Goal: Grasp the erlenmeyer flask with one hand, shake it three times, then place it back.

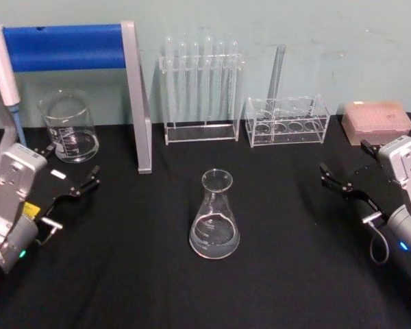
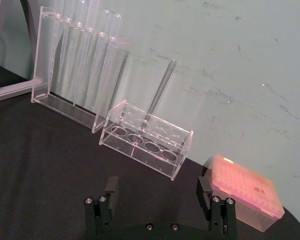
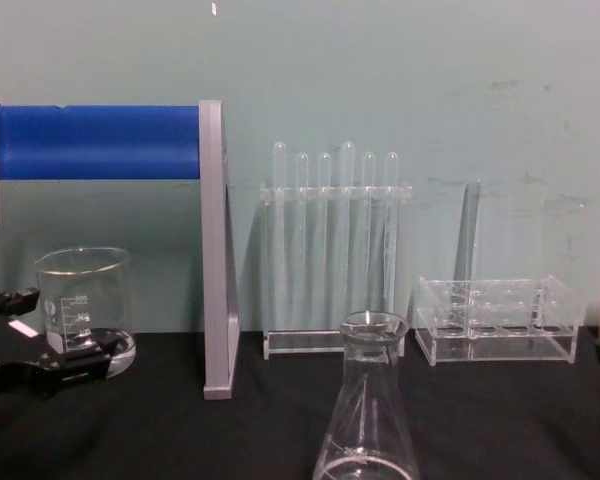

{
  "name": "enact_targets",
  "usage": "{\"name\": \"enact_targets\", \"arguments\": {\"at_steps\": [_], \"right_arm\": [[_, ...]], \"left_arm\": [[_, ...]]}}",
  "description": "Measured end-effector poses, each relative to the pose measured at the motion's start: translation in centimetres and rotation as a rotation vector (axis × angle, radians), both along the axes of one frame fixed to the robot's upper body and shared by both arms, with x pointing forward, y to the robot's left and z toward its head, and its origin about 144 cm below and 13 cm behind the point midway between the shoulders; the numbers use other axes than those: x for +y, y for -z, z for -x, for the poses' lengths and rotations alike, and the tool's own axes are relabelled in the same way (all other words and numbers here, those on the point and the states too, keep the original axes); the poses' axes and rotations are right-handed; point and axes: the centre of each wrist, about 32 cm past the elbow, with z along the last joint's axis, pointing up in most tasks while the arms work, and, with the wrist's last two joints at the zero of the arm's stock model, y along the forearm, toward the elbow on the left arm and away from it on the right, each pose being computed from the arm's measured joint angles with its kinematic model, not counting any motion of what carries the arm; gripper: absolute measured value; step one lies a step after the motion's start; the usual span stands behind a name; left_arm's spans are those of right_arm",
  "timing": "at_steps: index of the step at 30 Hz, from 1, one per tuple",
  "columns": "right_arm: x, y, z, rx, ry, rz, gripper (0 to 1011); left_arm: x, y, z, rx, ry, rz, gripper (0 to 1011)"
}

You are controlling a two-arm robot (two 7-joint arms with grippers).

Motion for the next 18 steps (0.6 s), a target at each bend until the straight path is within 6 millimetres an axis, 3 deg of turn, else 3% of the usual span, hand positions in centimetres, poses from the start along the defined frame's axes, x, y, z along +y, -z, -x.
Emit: {"name": "enact_targets", "arguments": {"at_steps": [18], "right_arm": [[-0.03, -0.03, 0.0, 0.0, -0.003, -0.001, 1000]], "left_arm": [[0.0, 0.0, 0.0, 0.0, 0.0, 0.0, 1001]]}}
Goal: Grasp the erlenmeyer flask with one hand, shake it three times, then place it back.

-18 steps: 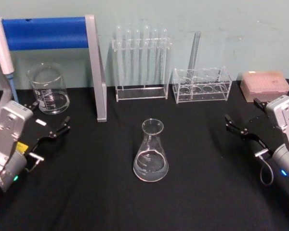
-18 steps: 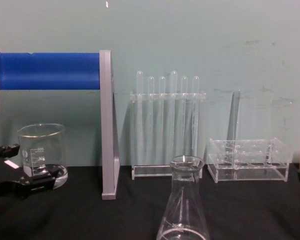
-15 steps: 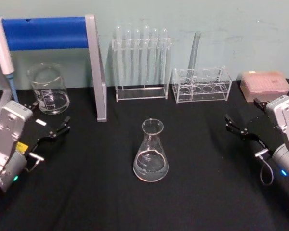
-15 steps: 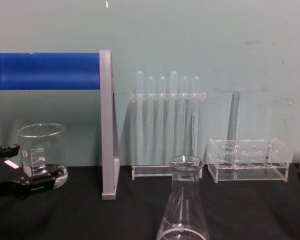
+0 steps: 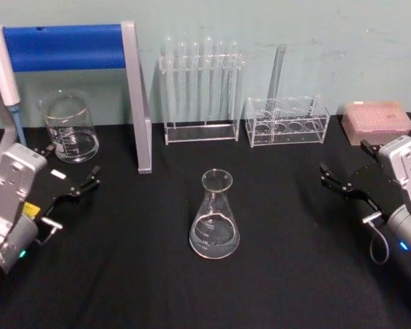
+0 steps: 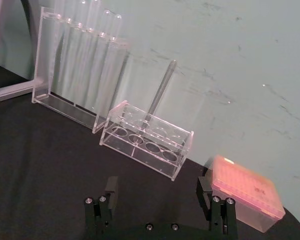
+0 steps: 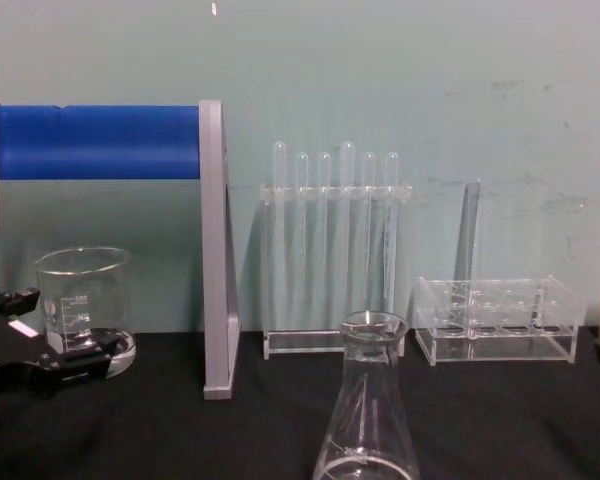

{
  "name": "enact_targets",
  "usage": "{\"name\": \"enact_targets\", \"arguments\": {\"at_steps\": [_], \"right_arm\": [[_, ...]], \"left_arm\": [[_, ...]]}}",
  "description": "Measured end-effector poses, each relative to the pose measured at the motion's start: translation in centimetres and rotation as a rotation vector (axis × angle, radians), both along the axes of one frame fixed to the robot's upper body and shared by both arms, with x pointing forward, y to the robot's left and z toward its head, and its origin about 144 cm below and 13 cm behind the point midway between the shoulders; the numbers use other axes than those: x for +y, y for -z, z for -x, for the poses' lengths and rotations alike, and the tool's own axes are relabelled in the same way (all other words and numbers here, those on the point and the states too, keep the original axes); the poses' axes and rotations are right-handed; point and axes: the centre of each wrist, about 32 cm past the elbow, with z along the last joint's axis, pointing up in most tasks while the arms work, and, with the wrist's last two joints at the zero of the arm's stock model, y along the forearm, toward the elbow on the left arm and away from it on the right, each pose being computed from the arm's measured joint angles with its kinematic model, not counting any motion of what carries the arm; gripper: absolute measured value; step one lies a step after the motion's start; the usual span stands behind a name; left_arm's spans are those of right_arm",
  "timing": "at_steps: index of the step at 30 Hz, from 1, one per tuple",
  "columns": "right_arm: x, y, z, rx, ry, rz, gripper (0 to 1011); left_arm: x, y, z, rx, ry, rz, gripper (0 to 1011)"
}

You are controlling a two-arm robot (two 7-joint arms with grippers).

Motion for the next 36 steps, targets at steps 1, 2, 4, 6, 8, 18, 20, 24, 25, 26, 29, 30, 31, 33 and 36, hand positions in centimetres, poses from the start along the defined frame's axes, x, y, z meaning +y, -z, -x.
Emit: {"name": "enact_targets", "arguments": {"at_steps": [1, 2, 4, 6, 8, 18, 20, 24, 25, 26, 29, 30, 31, 33, 36], "right_arm": [[0.0, 0.0, 0.0, 0.0, -0.003, -0.001, 1000], [-0.1, -0.1, 0.1, 0.0, -0.016, -0.003, 1000], [-0.1, -0.1, 0.1, 0.0, -0.027, -0.009, 1000], [-0.2, -0.2, 0.2, 0.002, -0.041, -0.017, 1000], [-0.4, -0.4, 0.3, 0.006, -0.065, -0.031, 1000], [-1.5, -1.1, 1.4, 0.034, -0.197, -0.118, 1000], [-1.6, -1.3, 1.6, 0.042, -0.235, -0.142, 1000], [-1.7, -1.5, 2.0, 0.062, -0.305, -0.186, 1000], [-1.7, -1.6, 2.1, 0.066, -0.318, -0.193, 1000], [-1.7, -1.6, 2.1, 0.069, -0.331, -0.2, 1000], [-1.5, -1.8, 2.2, 0.082, -0.388, -0.228, 1000], [-1.5, -1.8, 2.2, 0.085, -0.399, -0.234, 1000], [-1.4, -1.8, 2.2, 0.088, -0.411, -0.239, 1000], [-1.2, -1.8, 2.2, 0.093, -0.431, -0.248, 1000], [-0.7, -1.9, 1.9, 0.107, -0.485, -0.265, 1000]], "left_arm": [[0.0, 0.0, 0.0, 0.0, 0.0, 0.0, 1001], [0.0, 0.0, 0.0, 0.0, 0.0, 0.0, 1002], [0.0, 0.0, 0.0, 0.0, 0.0, 0.0, 1001], [0.0, 0.0, 0.0, 0.0, 0.0, 0.0, 1001], [0.0, 0.0, 0.0, 0.0, 0.0, 0.0, 1001], [0.0, 0.0, 0.0, 0.0, 0.0, 0.0, 1001], [0.0, 0.0, 0.0, 0.0, 0.0, 0.0, 1001], [0.0, 0.0, 0.0, 0.0, 0.0, 0.0, 1001], [0.0, 0.0, 0.0, 0.0, 0.0, 0.0, 1001], [0.0, 0.0, 0.0, 0.0, 0.0, 0.0, 1001], [0.0, 0.0, 0.0, 0.0, 0.0, 0.0, 1001], [0.0, 0.0, 0.0, 0.0, 0.0, 0.0, 1001], [0.0, 0.0, 0.0, 0.0, 0.0, 0.0, 1001], [0.0, 0.0, 0.0, 0.0, 0.0, 0.0, 1001], [0.0, 0.0, 0.0, 0.0, 0.0, 0.0, 1001]]}}
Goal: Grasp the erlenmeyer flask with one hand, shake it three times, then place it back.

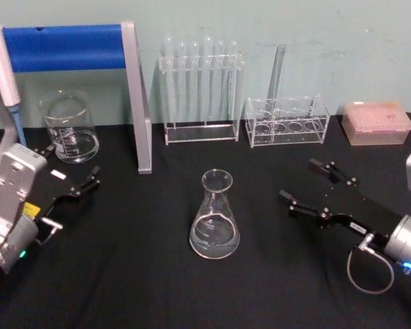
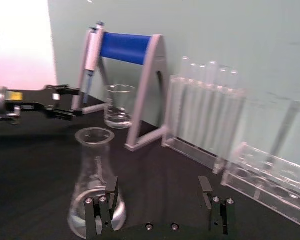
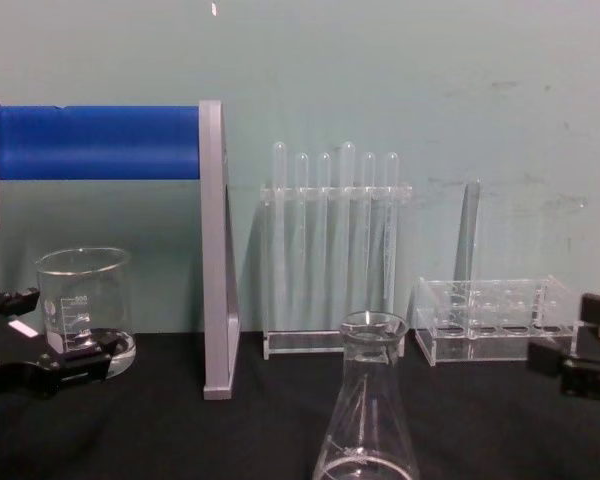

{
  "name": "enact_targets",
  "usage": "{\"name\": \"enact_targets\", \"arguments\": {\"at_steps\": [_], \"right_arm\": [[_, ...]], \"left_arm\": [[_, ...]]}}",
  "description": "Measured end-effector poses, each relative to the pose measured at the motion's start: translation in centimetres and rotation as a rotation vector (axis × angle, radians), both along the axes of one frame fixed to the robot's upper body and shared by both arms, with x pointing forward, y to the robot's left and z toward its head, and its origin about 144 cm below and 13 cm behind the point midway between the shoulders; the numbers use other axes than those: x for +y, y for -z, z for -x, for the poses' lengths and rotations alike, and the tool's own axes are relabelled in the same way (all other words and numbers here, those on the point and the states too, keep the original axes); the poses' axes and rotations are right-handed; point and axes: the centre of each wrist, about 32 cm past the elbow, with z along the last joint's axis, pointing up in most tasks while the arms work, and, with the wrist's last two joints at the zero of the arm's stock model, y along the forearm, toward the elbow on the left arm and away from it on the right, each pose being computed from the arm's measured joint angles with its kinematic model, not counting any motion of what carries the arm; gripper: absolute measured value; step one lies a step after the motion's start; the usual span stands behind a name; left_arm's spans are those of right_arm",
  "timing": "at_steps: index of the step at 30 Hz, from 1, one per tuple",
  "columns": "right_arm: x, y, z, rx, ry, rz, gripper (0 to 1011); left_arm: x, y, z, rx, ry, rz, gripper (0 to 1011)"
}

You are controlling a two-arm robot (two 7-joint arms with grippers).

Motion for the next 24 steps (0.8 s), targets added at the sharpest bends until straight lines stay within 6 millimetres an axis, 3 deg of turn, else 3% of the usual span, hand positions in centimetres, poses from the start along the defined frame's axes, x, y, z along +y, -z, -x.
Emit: {"name": "enact_targets", "arguments": {"at_steps": [24], "right_arm": [[3.7, 0.7, -2.5, 0.066, -0.222, -0.041, 1000]], "left_arm": [[0.0, 0.0, 0.0, 0.0, 0.0, 0.0, 1001]]}}
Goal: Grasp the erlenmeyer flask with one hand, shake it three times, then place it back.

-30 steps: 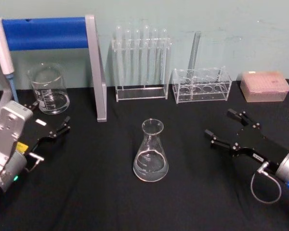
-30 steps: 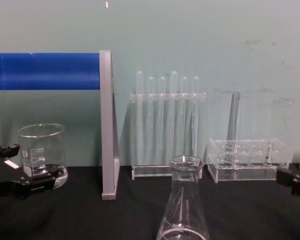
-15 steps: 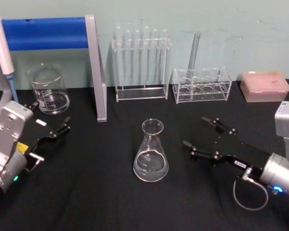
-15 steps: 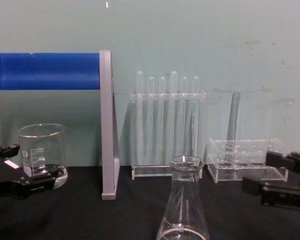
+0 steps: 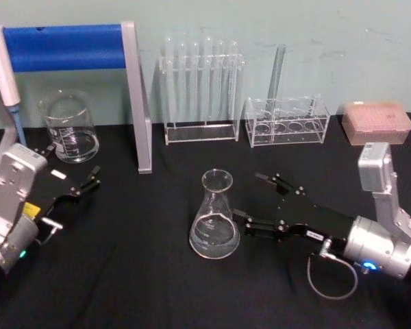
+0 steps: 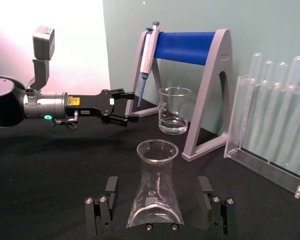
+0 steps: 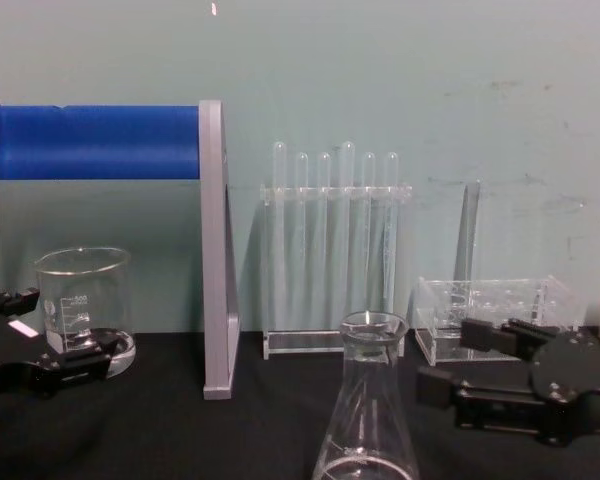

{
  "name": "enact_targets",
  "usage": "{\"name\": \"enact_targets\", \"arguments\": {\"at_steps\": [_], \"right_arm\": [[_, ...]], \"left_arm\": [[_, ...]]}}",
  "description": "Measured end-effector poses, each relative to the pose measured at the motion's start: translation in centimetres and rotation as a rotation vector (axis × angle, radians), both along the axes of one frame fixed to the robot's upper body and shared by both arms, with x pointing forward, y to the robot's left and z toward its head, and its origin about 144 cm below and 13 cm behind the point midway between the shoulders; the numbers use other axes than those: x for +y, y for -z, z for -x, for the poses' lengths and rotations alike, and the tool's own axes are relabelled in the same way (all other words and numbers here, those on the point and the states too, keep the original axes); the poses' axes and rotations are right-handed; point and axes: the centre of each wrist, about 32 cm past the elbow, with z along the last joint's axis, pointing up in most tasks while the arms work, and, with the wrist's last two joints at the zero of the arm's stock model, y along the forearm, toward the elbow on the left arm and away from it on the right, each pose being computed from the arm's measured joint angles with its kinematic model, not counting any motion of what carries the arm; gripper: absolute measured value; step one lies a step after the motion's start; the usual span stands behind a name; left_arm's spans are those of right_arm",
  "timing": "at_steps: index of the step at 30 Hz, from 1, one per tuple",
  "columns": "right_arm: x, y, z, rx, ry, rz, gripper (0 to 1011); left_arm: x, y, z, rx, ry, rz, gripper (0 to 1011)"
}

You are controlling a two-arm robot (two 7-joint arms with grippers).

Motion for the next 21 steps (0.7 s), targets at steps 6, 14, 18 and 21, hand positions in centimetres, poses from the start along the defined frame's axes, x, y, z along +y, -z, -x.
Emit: {"name": "enact_targets", "arguments": {"at_steps": [6, 14, 18, 21], "right_arm": [[1.1, 0.4, -1.3, 0.009, -0.034, 0.012, 1000], [2.2, 0.7, -2.6, 0.011, -0.062, 0.018, 1000], [2.7, 0.7, -3.2, 0.01, -0.066, 0.017, 1000], [3.0, 0.7, -3.6, 0.009, -0.068, 0.017, 1000]], "left_arm": [[0.0, 0.0, 0.0, 0.0, 0.0, 0.0, 1001], [0.0, 0.0, 0.0, 0.0, 0.0, 0.0, 1001], [0.0, 0.0, 0.0, 0.0, 0.0, 0.0, 1001], [0.0, 0.0, 0.0, 0.0, 0.0, 0.0, 1001]]}}
